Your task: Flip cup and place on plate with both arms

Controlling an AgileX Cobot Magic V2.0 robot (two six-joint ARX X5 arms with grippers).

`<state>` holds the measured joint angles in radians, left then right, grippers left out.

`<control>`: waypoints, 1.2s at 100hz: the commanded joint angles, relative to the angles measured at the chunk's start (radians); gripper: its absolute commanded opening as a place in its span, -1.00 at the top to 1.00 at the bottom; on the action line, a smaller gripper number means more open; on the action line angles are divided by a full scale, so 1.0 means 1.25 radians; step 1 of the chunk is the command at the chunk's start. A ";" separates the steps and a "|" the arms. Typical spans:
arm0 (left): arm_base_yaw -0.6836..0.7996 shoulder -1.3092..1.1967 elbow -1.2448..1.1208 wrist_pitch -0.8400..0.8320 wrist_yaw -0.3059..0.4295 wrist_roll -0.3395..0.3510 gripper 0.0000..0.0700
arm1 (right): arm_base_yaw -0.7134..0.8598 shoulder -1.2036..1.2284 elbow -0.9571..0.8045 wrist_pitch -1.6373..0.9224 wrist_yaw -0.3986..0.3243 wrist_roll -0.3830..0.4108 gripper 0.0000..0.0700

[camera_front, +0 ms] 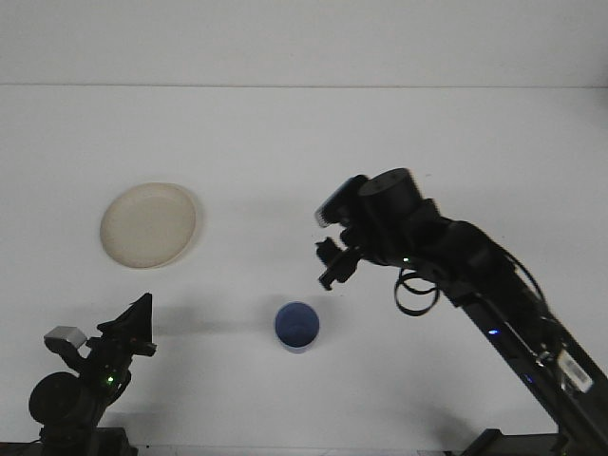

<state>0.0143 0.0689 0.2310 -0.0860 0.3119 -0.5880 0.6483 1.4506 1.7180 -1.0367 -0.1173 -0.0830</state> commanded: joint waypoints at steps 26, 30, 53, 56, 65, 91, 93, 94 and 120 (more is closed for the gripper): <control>-0.002 0.316 0.327 -0.187 0.042 0.264 0.97 | -0.183 -0.253 -0.240 0.185 0.032 0.027 -0.06; -0.004 0.369 0.372 -0.220 0.062 0.295 0.96 | -0.202 -0.298 -0.307 0.227 0.032 0.028 -0.07; -0.084 0.612 0.573 -0.356 0.106 0.403 -0.13 | -0.277 -0.537 -0.671 0.453 0.031 0.071 -0.07; -0.101 0.638 0.593 -0.370 0.106 0.409 -0.30 | -0.281 -0.562 -0.709 0.473 0.031 0.076 -0.07; -0.156 0.714 0.656 -0.425 0.106 0.444 -0.44 | -0.288 -0.628 -0.807 0.515 0.032 0.094 -0.07; -0.331 0.934 0.824 -0.602 0.104 0.496 -0.44 | -0.290 -0.720 -0.951 0.528 0.032 0.133 -0.07; -0.343 0.950 0.833 -0.612 0.104 0.498 -0.44 | -0.290 -0.721 -0.952 0.526 0.032 0.133 -0.07; -0.350 0.958 0.837 -0.617 0.104 0.498 -0.44 | -0.290 -0.721 -0.952 0.526 0.032 0.133 -0.07; -0.502 1.111 0.881 -0.634 0.034 0.496 -0.44 | -0.290 -0.721 -0.952 0.527 0.032 0.129 -0.07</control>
<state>-0.5827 1.4223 1.3109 -0.8810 0.3763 0.0170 0.2852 0.5491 0.5186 -0.3897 -0.0765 0.0681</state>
